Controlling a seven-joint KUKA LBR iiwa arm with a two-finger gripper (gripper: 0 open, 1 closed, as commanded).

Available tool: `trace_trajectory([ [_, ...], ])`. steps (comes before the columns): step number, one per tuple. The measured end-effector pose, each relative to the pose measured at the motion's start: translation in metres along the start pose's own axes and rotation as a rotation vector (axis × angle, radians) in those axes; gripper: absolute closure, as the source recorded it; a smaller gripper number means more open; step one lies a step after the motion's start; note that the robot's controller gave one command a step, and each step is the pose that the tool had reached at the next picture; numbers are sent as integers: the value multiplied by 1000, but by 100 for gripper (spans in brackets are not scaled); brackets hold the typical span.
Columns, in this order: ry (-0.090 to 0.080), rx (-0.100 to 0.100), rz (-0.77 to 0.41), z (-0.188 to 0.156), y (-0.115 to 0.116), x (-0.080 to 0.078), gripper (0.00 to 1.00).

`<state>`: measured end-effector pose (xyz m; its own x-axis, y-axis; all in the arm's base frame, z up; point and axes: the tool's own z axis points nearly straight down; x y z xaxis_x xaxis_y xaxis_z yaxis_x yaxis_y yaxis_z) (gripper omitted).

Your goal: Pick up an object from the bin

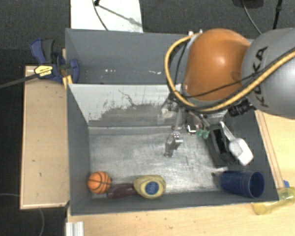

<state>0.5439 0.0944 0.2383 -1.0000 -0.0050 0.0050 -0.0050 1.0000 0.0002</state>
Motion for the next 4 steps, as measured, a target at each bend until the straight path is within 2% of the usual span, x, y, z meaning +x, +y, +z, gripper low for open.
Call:
trace_trajectory([
  [1, -8, -1, 3, -4, -1, -1, 0],
  [2, -14, -1, -62, 27, 1, 7, 0],
  [3, -8, 1, -289, 59, 29, 32, 0],
  [4, -7, 0, -404, 83, 33, 45, 0],
])
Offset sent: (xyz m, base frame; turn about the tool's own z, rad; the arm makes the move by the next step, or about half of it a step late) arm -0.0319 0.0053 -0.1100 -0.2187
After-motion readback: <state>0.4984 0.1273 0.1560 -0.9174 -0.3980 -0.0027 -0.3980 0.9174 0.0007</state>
